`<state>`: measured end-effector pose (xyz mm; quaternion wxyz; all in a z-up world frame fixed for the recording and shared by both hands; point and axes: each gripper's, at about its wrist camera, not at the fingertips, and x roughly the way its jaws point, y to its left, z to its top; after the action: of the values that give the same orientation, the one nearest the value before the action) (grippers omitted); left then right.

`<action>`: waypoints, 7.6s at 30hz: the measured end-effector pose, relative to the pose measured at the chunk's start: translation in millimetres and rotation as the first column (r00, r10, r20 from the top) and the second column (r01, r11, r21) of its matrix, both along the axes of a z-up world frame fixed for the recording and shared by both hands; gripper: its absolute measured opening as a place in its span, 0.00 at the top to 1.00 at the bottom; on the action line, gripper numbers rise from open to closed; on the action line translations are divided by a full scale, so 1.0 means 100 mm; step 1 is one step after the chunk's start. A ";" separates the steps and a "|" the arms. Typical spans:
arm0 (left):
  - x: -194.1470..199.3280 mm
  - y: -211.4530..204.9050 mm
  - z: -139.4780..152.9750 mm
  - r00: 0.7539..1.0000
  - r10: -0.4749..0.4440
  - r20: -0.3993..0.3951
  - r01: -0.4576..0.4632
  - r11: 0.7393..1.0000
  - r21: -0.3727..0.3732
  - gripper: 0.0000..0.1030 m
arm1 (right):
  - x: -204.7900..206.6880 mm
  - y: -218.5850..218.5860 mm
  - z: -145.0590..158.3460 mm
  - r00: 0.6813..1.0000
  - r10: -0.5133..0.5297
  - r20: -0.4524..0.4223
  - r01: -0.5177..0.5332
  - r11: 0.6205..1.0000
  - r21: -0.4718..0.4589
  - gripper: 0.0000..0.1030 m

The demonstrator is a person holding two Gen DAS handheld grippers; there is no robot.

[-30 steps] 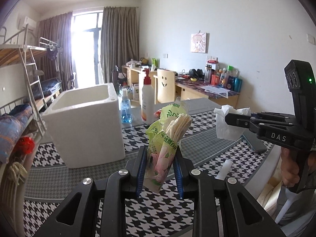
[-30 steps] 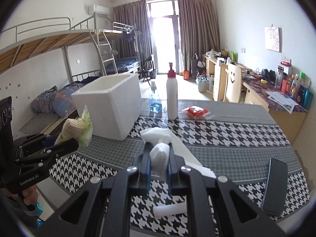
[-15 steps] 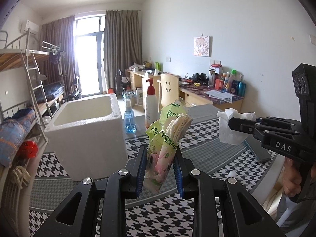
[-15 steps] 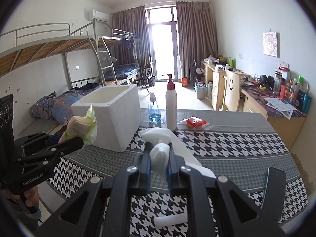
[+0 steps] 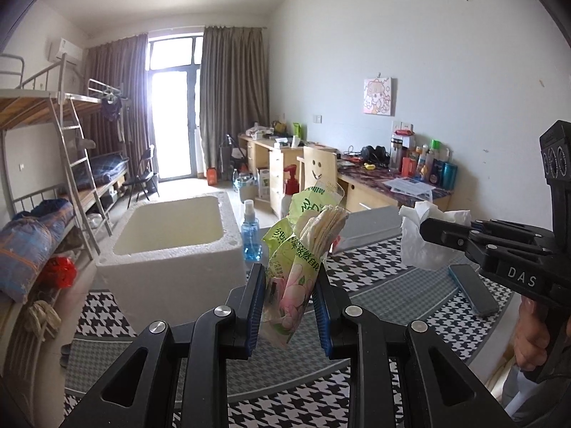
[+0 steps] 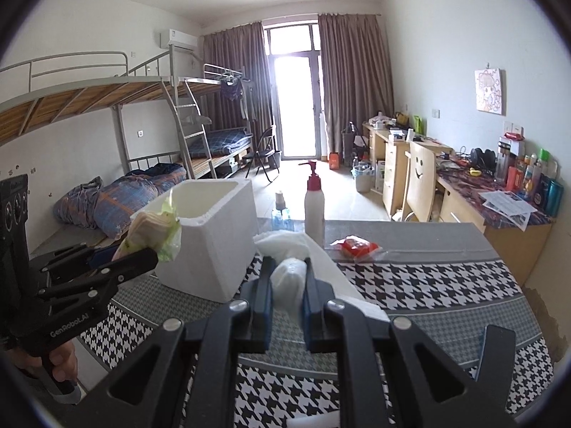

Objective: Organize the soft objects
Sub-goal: 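Carry the swab pack and paper towel in both tools toward the white foam box, then lower the swab pack into the white foam box and open the left tool, then lower the white paper towel into the box and open the right tool, then push the paper towel down into the box with the right tool, then move both tools back from the box toward the table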

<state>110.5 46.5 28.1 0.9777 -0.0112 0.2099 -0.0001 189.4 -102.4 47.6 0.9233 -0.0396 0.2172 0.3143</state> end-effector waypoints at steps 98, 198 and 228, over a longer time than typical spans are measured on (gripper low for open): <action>0.48 1.41 0.15 0.911 0.412 -0.010 -0.412 0.911 -0.021 0.01 | 0.69 1.84 0.39 0.950 0.310 -0.030 -0.312 0.948 -0.058 0.84; -0.06 1.28 -0.05 0.926 0.377 -0.002 -0.377 0.926 -0.017 0.01 | 0.51 1.91 0.12 0.947 0.317 -0.058 -0.320 0.907 -0.274 0.88; -0.24 0.91 0.21 0.940 0.338 0.050 -0.337 0.941 -0.013 0.01 | 0.32 1.48 0.52 0.968 0.248 0.028 -0.242 0.960 -0.140 0.17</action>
<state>86.3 137.5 48.9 0.9683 -0.0489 0.1795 0.1667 221.3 45.3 99.7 0.8772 -0.1357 0.2103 0.4097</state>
